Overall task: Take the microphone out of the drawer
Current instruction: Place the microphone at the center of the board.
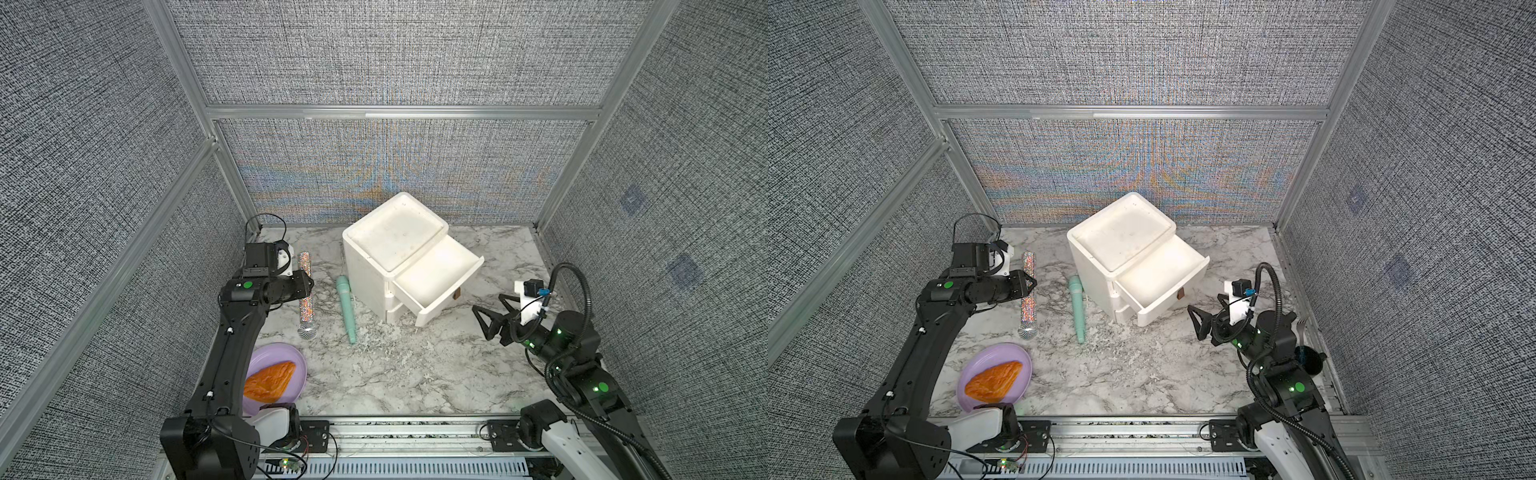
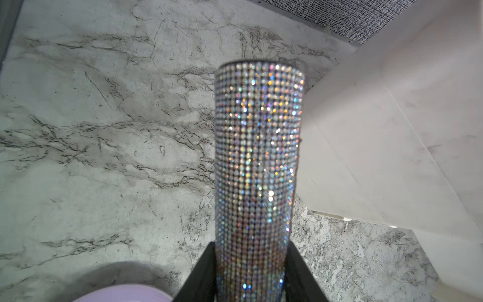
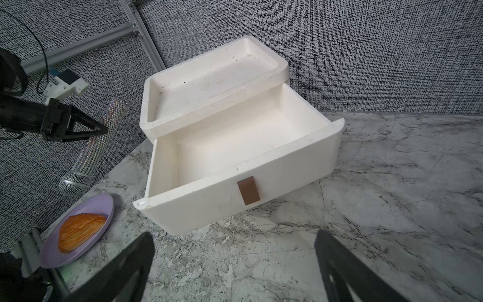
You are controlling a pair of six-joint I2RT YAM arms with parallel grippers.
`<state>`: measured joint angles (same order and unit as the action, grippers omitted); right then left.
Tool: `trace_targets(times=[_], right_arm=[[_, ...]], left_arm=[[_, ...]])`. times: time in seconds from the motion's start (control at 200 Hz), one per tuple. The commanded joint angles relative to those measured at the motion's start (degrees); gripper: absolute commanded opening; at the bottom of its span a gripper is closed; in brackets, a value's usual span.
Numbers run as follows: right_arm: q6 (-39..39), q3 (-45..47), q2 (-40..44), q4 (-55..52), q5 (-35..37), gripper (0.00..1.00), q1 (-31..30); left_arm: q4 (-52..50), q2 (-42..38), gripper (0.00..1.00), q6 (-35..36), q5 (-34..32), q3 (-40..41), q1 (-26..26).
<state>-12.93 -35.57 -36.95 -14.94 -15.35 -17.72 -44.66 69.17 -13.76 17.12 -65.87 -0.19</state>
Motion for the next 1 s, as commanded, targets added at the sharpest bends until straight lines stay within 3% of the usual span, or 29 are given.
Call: trace_targets(times=[0.0, 0.3, 0.601, 0.996], right_arm=[[-0.78, 0.09, -0.26, 2.68, -0.55, 0.98, -0.04], [-1.22, 0.36, -0.73, 3.46, -0.99, 0.98, -0.07], [-1.15, 0.06, -1.7, 4.24, -1.52, 0.98, -0.17], [-0.99, -0.59, -2.29, 4.48, -1.78, 0.98, -0.17]], left_arm=[[2.92, 1.15, 0.0, -0.28, 1.54, 0.64, 0.1], [-1.14, 8.83, 0.0, -0.94, 2.93, -2.0, 0.1], [7.47, 10.08, 0.0, -7.31, 0.65, 3.88, 0.01], [11.71, 13.4, 0.0, -8.54, -2.51, 7.03, -0.23]])
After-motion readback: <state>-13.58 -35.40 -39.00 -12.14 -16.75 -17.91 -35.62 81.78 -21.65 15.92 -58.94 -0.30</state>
